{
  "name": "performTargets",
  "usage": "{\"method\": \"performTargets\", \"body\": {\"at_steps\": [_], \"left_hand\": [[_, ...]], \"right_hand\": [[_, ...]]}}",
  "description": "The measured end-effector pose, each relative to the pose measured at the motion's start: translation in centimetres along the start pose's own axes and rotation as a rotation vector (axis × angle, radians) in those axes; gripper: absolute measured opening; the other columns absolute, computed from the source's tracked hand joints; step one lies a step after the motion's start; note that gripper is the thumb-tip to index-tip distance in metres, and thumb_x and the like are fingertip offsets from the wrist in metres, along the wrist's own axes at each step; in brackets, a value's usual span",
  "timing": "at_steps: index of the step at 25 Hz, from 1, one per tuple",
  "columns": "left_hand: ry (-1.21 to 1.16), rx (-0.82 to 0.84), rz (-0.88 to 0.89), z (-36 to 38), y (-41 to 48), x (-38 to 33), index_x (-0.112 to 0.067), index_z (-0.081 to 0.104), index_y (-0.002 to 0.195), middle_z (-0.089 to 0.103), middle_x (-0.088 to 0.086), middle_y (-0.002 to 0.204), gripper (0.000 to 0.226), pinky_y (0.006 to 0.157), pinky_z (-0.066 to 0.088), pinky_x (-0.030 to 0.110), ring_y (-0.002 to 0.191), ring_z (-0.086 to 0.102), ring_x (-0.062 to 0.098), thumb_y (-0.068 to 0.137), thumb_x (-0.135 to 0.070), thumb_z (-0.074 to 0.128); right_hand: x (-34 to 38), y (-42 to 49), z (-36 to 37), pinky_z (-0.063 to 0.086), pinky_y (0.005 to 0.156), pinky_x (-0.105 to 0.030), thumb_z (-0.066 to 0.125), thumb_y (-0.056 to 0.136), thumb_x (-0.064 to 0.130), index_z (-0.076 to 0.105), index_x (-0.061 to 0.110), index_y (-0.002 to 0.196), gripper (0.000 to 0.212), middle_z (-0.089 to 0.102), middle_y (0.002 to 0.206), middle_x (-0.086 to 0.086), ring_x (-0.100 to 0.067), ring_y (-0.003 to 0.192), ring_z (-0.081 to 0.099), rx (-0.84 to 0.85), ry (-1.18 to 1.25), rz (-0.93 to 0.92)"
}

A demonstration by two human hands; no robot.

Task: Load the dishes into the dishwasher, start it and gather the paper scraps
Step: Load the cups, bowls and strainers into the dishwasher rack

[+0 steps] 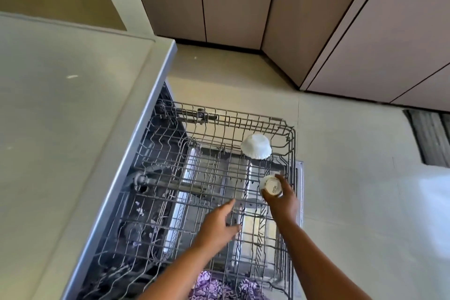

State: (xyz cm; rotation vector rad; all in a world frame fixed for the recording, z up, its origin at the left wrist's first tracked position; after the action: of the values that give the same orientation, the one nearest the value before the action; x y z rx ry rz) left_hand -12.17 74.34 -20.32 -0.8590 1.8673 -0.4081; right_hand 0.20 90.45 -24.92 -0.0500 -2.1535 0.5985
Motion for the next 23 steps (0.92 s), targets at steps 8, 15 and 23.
{"method": "performTargets", "body": {"at_steps": [8, 15, 23], "left_hand": [[0.062, 0.013, -0.014, -0.8, 3.3, 1.4, -0.028, 0.024, 0.146, 0.038, 0.011, 0.147, 0.067, 0.068, 0.056, 0.019, 0.066, 0.056, 0.008, 0.09, -0.02, 0.06], [0.02, 0.01, 0.035, 0.3, 5.3, 0.7, -0.025, 0.026, 0.146, 0.032, 0.004, 0.151, 0.068, 0.077, 0.055, 0.025, 0.064, 0.041, -0.007, 0.088, -0.019, 0.061], [0.071, -0.054, -0.068, -0.8, 5.5, 3.6, -0.02, 0.031, 0.145, 0.05, 0.008, 0.137, 0.064, 0.04, 0.039, 0.01, 0.049, 0.045, 0.005, 0.088, -0.017, 0.061]], "right_hand": [[-3.8, 1.8, 1.6, 0.043, 0.079, -0.026, 0.073, 0.075, 0.012, 0.05, 0.024, 0.131, 0.062, 0.063, 0.116, -0.013, -0.024, 0.098, 0.058, 0.018, -0.058, 0.099], [-2.0, 1.7, 1.9, 0.046, 0.088, -0.036, 0.067, 0.084, 0.018, 0.042, 0.019, 0.139, 0.06, 0.057, 0.124, -0.014, -0.03, 0.107, 0.056, 0.04, -0.356, 0.031], [-0.4, 1.9, 3.3, 0.052, 0.072, -0.03, 0.061, 0.083, 0.008, 0.052, 0.018, 0.124, 0.043, 0.065, 0.106, -0.011, -0.025, 0.083, 0.063, 0.076, -0.611, -0.026]]}}
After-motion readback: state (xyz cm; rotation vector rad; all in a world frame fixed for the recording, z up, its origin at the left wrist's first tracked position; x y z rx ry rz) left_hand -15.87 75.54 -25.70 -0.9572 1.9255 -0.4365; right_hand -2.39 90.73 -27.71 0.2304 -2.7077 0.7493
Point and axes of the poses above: each hand's wrist, its own y-axis towards the middle knuckle, its own z-axis out of the palm, x = y × z, the point moved 10 cm from there along y, towards the middle knuckle
